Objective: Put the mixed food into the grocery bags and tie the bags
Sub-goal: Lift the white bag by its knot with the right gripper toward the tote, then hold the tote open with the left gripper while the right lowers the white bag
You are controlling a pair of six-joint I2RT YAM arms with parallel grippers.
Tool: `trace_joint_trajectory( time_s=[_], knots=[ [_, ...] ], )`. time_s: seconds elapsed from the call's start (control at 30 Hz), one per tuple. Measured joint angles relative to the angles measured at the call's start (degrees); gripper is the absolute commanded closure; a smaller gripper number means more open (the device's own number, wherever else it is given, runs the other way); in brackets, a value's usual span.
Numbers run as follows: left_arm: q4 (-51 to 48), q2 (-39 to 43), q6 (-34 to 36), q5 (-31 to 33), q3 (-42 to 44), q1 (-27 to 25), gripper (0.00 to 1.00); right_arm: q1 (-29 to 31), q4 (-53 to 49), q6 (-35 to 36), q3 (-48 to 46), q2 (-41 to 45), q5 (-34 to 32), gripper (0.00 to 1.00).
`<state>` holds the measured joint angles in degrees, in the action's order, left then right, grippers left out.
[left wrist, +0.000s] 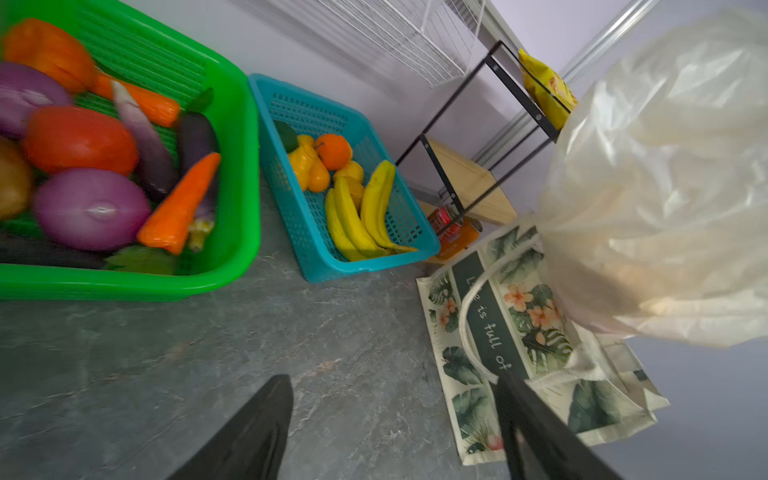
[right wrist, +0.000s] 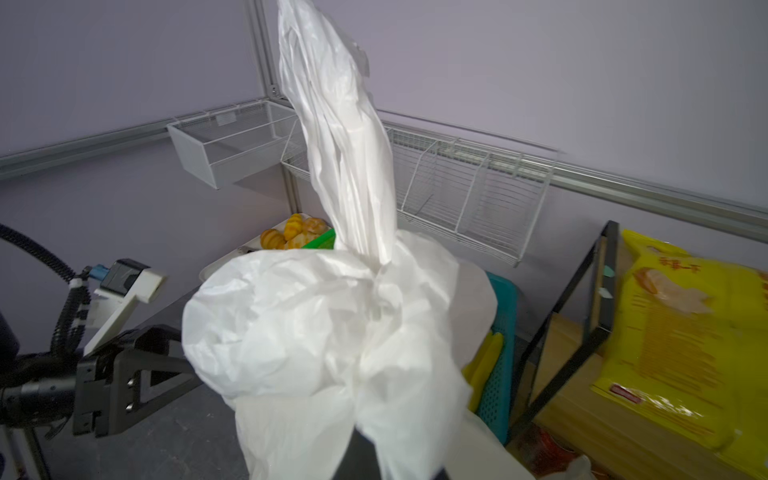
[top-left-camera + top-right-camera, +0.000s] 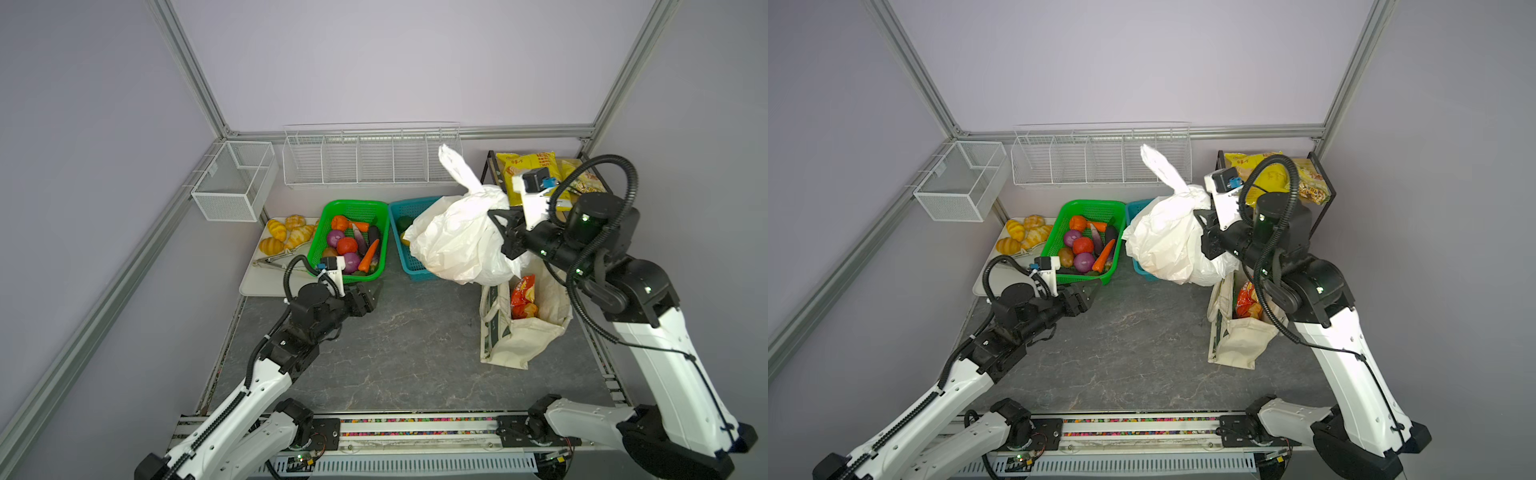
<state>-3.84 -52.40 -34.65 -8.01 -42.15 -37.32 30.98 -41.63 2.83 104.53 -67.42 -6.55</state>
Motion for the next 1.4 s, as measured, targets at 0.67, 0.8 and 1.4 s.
trace_joint_trajectory(
  time_s=[0.67, 0.8, 1.4],
  knots=[
    [8.20, -49.07, -4.26, -9.07, -38.21, -23.34, 0.38, -1.68, -7.06, 8.37, -2.32, 5.09, -37.27, 0.93],
    [8.13, -56.08, -5.09, -11.63, -44.92, -23.41, 0.53, -1.70, -7.06, 8.39, -2.99, 4.85, -37.55, 0.93],
    [9.42, -45.79, -6.08, -9.51, -31.52, -22.10, 1.00, -2.03, -10.82, 3.23, -4.04, 2.84, -21.44, 0.93]
  ],
)
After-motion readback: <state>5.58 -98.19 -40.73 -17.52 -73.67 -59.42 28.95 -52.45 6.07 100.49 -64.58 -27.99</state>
